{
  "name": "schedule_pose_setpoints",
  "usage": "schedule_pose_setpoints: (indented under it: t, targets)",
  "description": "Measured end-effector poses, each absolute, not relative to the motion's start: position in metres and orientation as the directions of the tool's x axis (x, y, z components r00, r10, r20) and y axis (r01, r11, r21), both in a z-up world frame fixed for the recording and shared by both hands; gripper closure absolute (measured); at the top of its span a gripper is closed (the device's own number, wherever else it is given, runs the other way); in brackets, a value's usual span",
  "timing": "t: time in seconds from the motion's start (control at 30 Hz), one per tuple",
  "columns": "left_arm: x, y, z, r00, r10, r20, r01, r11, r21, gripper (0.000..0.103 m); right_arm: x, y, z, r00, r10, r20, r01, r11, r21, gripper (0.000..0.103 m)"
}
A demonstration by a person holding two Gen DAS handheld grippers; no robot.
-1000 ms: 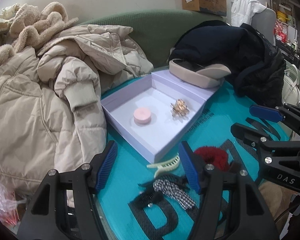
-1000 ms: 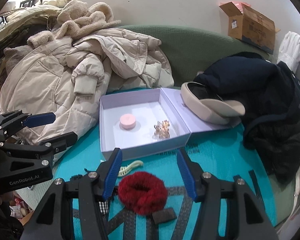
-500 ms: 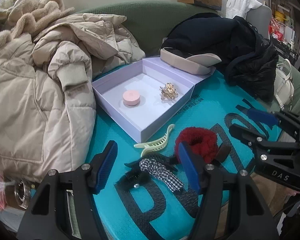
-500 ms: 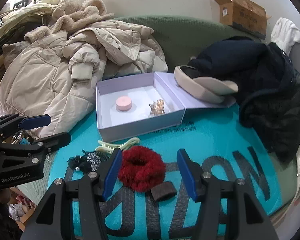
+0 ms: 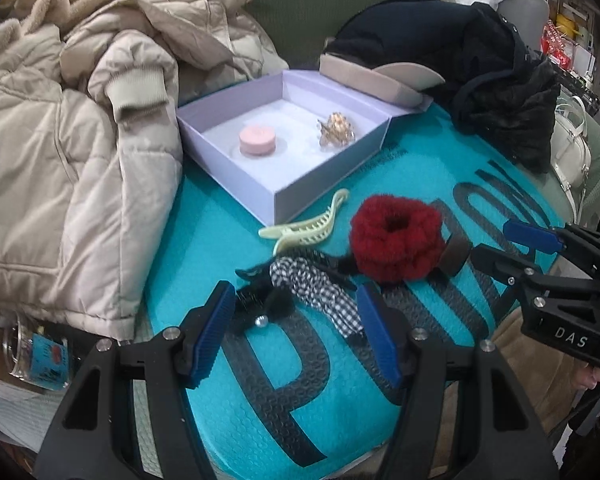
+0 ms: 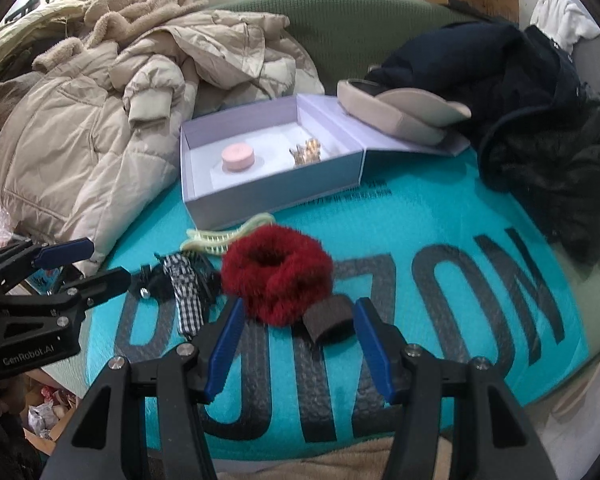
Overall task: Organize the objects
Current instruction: 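Move the left tool to the gingham scrunchie while the right tool approaches the dark velvet ring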
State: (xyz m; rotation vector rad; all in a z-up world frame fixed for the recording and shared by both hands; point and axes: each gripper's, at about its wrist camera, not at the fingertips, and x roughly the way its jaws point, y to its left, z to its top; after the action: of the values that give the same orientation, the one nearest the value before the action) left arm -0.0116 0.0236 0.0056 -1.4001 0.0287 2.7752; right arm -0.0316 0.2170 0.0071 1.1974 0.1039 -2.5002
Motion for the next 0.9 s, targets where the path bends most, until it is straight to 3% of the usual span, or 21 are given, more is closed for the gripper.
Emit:
schedule_pose_setpoints:
  t: [0.9]
  targets:
    - [-0.043,0.041,-0.06,-0.499,0.108,-0.86,-0.088,-0.993,-0.074,0.041,-0.053,0.237,-0.042,-0.534,-0.271,-0.801,0.3,-0.946,0.12,0.044]
